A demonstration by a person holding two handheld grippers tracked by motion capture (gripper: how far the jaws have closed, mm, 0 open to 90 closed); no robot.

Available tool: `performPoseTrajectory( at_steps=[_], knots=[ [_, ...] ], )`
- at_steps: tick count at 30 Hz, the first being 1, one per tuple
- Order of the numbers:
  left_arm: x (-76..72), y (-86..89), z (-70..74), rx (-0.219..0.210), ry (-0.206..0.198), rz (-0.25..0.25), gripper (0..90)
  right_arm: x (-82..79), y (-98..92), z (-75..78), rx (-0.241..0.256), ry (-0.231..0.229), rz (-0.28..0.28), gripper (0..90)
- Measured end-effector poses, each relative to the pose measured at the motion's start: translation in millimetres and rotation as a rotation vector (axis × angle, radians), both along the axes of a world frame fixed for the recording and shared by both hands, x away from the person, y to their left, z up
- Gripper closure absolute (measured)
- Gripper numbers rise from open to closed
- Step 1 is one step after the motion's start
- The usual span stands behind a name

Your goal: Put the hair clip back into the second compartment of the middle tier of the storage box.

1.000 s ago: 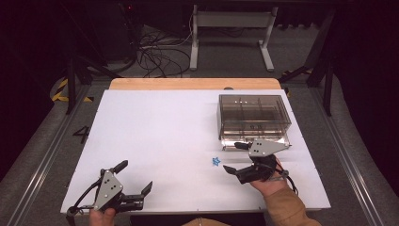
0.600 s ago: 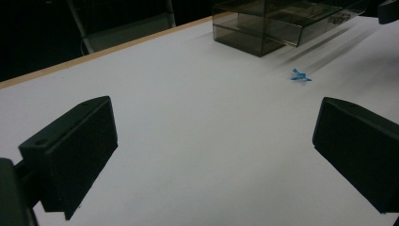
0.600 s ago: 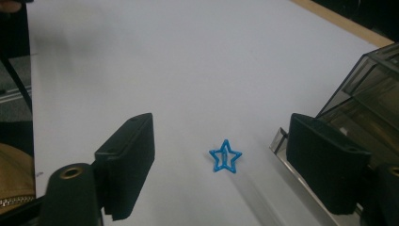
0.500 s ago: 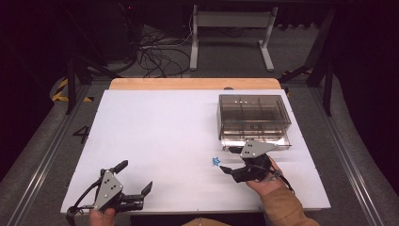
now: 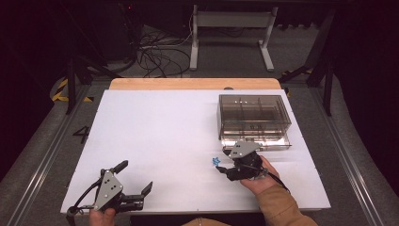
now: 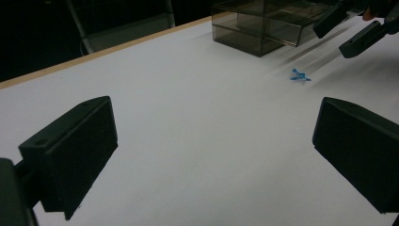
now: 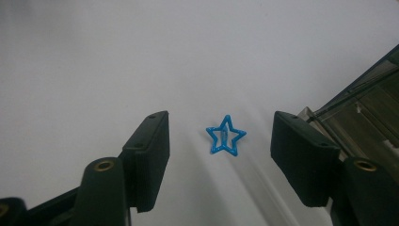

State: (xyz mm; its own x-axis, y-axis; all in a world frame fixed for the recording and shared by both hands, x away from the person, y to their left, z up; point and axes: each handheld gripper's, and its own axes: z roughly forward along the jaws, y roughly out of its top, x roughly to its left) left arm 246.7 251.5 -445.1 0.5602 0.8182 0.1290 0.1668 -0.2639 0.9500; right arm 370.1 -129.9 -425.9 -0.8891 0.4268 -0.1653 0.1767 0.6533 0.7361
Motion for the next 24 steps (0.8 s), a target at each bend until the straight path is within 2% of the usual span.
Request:
performPoseTrajectory(
  at_steps=[24],
  knots=[
    [-0.4,-0.2,-0.2,0.000,0.003,-0.002,1.1,13.7,20.4,-16.3,-0.080,0.014,0.008,42.1]
  ],
)
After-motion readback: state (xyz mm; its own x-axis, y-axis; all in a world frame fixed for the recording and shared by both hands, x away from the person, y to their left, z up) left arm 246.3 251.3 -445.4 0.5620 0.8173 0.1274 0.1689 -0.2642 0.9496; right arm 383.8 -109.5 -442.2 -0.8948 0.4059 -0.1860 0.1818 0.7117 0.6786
